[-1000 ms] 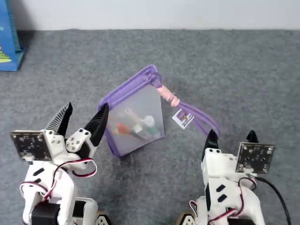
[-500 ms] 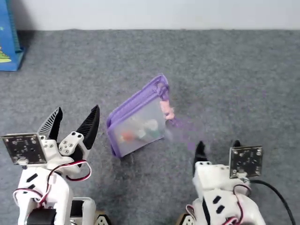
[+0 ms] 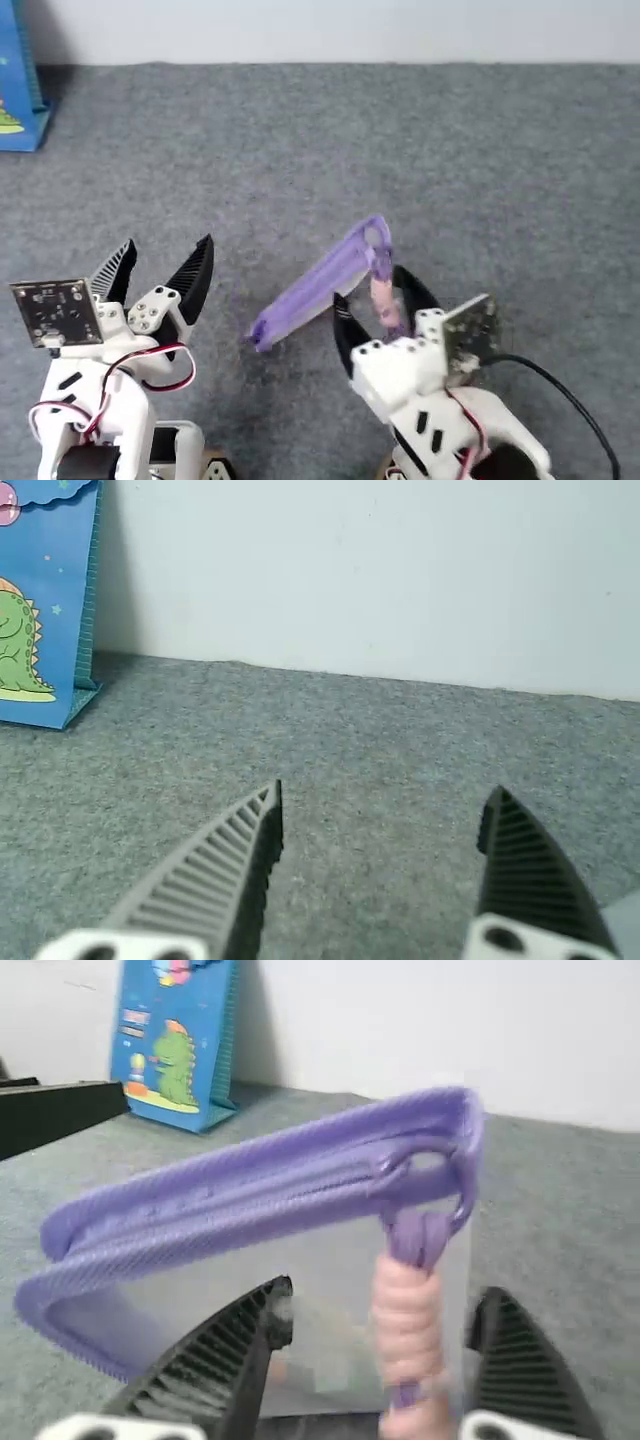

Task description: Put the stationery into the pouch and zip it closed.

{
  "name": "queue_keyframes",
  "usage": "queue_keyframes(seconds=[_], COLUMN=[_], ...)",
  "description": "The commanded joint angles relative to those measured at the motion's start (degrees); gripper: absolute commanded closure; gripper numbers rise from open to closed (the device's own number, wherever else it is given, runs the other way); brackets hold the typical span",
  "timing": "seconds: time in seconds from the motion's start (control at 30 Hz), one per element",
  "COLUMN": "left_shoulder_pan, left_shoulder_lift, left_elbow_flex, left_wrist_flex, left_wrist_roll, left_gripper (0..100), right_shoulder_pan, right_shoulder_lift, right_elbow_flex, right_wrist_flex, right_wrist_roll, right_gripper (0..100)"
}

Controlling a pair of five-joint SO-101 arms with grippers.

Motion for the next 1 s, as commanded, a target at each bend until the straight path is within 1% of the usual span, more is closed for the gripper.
queue_keyframes(seconds=[0.0,0.07,0.17,0.23,0.33,0.43,0.7,0.83,0.97], left_shoulder_pan=[-0.2,-0.2,-0.4,-1.8,-4.7,-7.0,-7.0,-7.0,-7.0], left_shoulder_lift=[-0.4,-0.4,-0.4,-0.5,-0.5,-0.5,-0.5,-0.5,-0.5], left_elbow_flex=[-3.0,-3.0,-3.3,-3.4,-3.5,-3.5,-3.5,-3.6,-5.1], left_wrist_flex=[0.1,0.1,0.0,-0.3,-1.1,-1.2,-1.1,-1.1,-0.7], left_wrist_roll=[-0.9,-0.9,-0.9,-0.8,-0.7,-0.8,-0.6,-0.6,-0.5], left_gripper=[70,70,70,70,70,70,70,70,70], right_shoulder_pan=[-1.0,-1.0,-0.9,-0.8,0.6,2.5,5.4,2.8,2.5], right_shoulder_lift=[6.8,10.9,18.1,23.3,29.7,32.0,29.1,34.9,44.2], right_elbow_flex=[0.1,0.1,0.1,0.1,0.1,0.1,0.0,-2.9,-8.3], right_wrist_flex=[-7.4,-12.0,-20.5,-24.7,-28.3,-29.0,-27.6,-27.8,-27.6], right_wrist_roll=[-0.3,-0.3,-0.2,-0.2,-0.3,-0.4,-0.1,-0.1,-0.4], right_gripper=[85.1,87.9,87.2,87.4,87.6,87.7,87.8,87.8,87.8])
